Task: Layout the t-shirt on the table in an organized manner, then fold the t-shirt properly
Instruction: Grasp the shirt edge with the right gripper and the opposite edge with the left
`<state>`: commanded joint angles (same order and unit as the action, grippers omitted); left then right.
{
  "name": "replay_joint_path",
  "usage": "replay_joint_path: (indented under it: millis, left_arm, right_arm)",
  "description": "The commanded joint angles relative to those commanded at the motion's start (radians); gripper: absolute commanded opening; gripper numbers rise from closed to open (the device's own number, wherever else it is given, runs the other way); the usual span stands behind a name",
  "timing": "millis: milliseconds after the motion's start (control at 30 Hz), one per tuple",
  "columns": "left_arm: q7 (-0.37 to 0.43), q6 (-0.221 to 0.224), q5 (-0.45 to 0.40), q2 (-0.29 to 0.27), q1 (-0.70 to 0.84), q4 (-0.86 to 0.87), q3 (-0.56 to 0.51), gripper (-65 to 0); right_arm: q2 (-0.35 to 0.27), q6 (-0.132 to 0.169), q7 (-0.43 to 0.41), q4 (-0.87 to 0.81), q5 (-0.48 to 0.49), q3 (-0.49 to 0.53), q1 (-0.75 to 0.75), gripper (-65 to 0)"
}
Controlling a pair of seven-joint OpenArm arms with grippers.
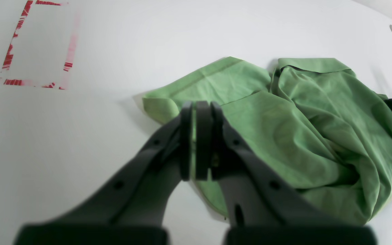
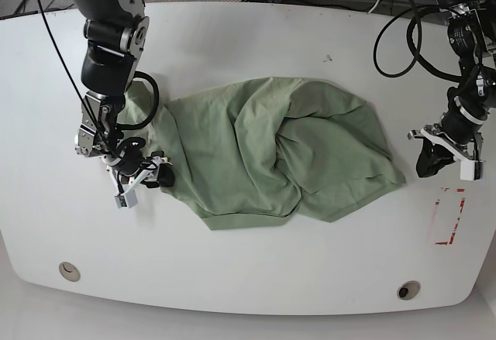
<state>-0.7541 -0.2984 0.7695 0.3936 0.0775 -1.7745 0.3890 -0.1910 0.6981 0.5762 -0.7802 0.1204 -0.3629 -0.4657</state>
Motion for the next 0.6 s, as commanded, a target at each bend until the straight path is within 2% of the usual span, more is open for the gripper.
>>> replay_joint_path:
  millis: [100,133,333,600]
  left_arm:
    - [0.000,0.000,0.000,0.000,0.000,0.002,-0.002,-65.0]
    - [0.000,0.000,0.000,0.000,0.000,0.002,-0.003,-65.0]
    - [0.000,0.000,0.000,0.000,-0.005,0.041,-0.002,-65.0]
    - [0.000,0.000,0.000,0.003,-0.009,0.130,0.020,-65.0]
  right_arm:
    - [0.000,0.000,0.000,0.000,0.000,0.000,-0.003,-64.2]
    - [0.000,0.000,0.000,-0.002,0.000,0.000,-0.003,-65.0]
    - [0.006,0.000,0.015,-0.141,0.000,-0.002,0.037,-65.0]
    - [0.034,0.000,0.172,-0.483,0.000,-0.003,0.129,-65.0]
